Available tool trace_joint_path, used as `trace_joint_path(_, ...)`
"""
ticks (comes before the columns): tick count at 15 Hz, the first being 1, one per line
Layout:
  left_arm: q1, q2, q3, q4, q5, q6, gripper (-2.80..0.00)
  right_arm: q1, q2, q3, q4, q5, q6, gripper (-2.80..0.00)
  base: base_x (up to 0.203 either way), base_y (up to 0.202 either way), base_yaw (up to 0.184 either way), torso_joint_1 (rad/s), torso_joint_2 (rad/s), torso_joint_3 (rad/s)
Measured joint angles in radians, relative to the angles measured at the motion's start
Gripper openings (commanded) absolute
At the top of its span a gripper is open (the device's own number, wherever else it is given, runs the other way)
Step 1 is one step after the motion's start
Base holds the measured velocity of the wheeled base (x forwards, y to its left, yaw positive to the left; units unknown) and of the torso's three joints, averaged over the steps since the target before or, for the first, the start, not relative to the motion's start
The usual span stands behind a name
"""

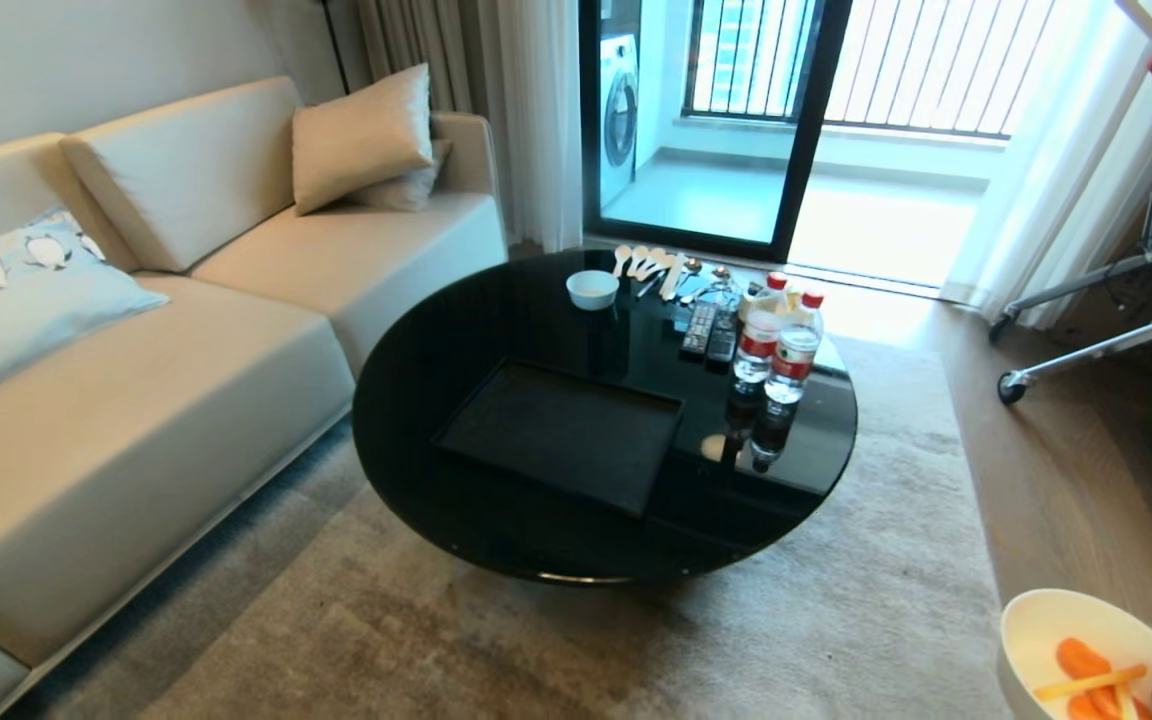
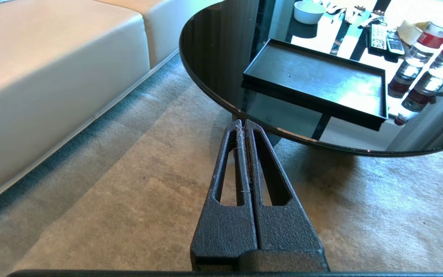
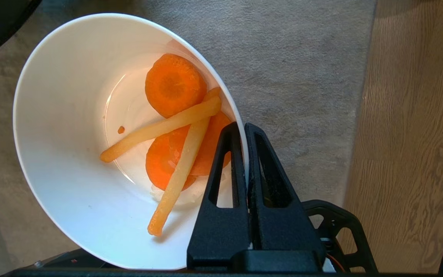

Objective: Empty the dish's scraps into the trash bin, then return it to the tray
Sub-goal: Move the bowl over the trash can

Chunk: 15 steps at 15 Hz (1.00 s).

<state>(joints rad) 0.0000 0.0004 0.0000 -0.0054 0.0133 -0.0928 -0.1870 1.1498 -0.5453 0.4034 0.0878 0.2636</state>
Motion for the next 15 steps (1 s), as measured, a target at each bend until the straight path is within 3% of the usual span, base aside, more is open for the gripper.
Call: trace_joint_path(15, 0.000, 0.000, 0.000, 0.000, 0.000, 0.000, -2.80, -0.004, -0.046, 0.000, -0.004, 0.002, -0.030, -2.80, 0.000, 0.000, 0.000, 0.000, 0.00, 0.000)
